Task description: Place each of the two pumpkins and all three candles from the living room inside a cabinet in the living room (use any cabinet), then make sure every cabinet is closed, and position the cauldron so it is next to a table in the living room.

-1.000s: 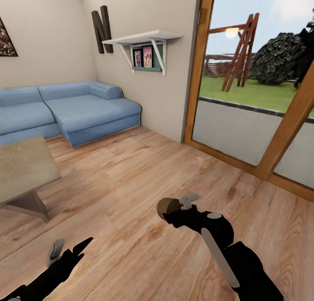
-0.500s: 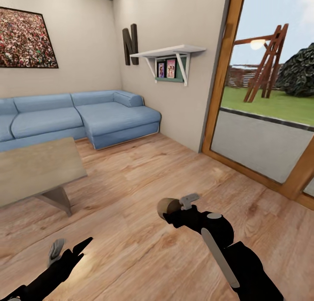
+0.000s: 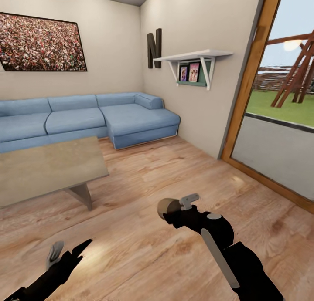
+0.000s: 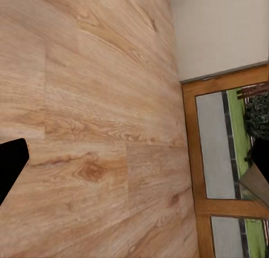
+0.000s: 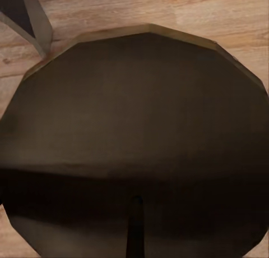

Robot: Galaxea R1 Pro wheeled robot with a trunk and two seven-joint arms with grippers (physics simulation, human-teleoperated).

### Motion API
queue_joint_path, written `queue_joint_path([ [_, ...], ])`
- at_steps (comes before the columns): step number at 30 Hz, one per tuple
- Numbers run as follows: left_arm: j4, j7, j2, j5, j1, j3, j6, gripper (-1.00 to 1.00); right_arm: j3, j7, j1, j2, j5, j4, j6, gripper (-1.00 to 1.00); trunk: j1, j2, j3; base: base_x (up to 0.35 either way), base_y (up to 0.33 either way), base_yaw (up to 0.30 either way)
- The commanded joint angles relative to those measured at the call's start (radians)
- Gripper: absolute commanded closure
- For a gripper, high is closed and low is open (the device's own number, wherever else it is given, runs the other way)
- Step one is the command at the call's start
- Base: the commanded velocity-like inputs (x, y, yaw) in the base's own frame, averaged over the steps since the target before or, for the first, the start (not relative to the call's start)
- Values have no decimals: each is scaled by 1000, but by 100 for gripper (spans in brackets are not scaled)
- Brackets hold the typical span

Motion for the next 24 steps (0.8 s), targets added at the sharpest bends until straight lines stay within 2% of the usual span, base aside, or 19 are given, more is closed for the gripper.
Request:
queue_joint_path([
  [1, 1, 0, 0, 2, 0, 1, 4, -100, 1, -3, 0, -1, -4, -1, 4, 100, -4, 7, 3, 0, 0, 291],
  [6, 10, 48, 0, 4, 0, 2, -5, -100, 2, -3, 2, -1, -3, -1, 4, 100, -23, 42, 18, 0, 0, 243],
  [8, 16, 56, 0, 3, 0, 22, -6, -100, 3, -3, 2, 0, -3, -1, 4, 100, -23, 42, 18, 0, 0, 87],
  [9, 23, 66, -2, 2, 0, 52, -7, -100, 3, -3, 3, -1, -3, -2, 3, 100, -23, 42, 18, 0, 0, 50],
  [10, 29, 135, -2, 2, -3, 93, -1, -100, 1, -2, 7, -2, -3, -1, 3, 100, -23, 42, 18, 0, 0, 16],
  [12, 19, 180, -1, 4, -5, 100, 7, -100, 0, -2, 8, -2, -3, -1, 2, 100, -23, 42, 18, 0, 0, 12],
  [13, -33, 294, -1, -15, -7, 95, 24, -100, -1, -2, 9, -1, -3, -2, 3, 100, -23, 42, 18, 0, 0, 3],
  [17, -70, 364, -8, -32, -10, 93, 61, -100, -2, 0, 10, 0, -5, -2, 3, 100, -23, 42, 18, 0, 0, 2],
  [18, -76, 379, -9, -21, -11, 101, 69, -100, -2, 0, 10, 0, -6, -2, 4, 100, -19, 35, 15, 0, 0, 0],
  [20, -80, 396, -8, 22, -12, 119, 76, -100, -4, 1, 10, 0, -8, -2, 16, 100, -12, 21, 9, 0, 0, 0],
  [22, -82, 404, -3, 45, -12, 129, 79, -100, -6, 2, 10, 1, -9, -2, 48, 100, -4, 7, 2, 0, 0, 30],
  [24, -83, 407, 1, 51, -11, 134, 80, -100, -4, 2, 10, 1, -9, -2, 64, 100, 4, -7, -4, 0, 0, 152],
])
